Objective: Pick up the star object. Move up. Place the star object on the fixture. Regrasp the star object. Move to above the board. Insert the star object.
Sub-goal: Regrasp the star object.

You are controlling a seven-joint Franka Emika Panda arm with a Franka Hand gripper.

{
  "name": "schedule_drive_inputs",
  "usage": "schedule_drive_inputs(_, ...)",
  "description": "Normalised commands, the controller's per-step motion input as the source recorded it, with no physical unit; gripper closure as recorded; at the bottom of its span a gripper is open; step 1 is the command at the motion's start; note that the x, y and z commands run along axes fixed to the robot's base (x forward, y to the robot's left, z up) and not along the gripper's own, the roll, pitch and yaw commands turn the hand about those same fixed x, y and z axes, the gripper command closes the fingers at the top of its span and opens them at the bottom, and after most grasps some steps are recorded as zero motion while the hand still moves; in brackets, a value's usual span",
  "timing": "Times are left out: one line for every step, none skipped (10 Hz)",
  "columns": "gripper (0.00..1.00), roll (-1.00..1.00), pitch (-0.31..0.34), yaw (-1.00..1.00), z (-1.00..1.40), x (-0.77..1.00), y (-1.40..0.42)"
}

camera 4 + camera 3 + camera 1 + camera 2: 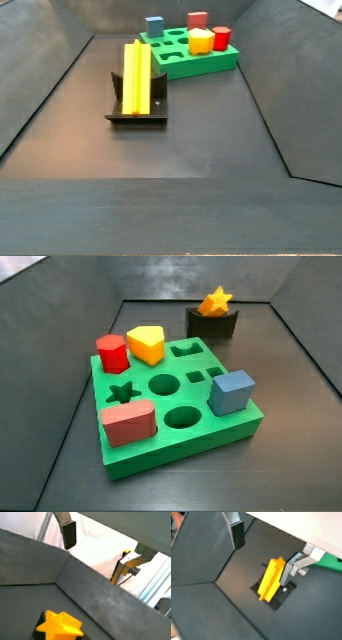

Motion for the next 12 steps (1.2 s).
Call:
schedule_drive_inputs(0.00,0.59,0.173,0.18,-0.01,0.10,-0.05)
schedule_drive_inputs(0.00,0.40,0.148,0.20,-0.01,0.10,-0.05)
schedule_drive_inputs(0.00,0.22,0.103,0.21,0.01,0.09,-0.03)
schedule_drive_inputs(0.00,0.18,0.078,0.21,0.00,0.08,-0.03)
schedule_drive_inputs(0.00,0.15,0.033,0.20,-0.01,0.07,-0.04)
schedule_drive_inputs(0.00,0.15,-0.055,0.28,-1.00,0.03,0.05)
schedule_drive_inputs(0.00,0.15,-0.071,0.24,-1.00,0.04,0.05)
schedule_drive_inputs(0.00,0.14,-0.100,0.20,-1.00,0.04,0.04)
schedule_drive_inputs(0.00,0.10,-0.157,0.12,-1.00,0.06,0.04)
schedule_drive_inputs(0.00,0.09,-0.169,0.09,-1.00,0.06,0.04)
schedule_drive_inputs(0.00,0.08,-0.174,0.03,-1.00,0.07,0.04)
schedule_drive_inputs(0.00,0.08,-0.175,0.01,-1.00,0.07,0.04)
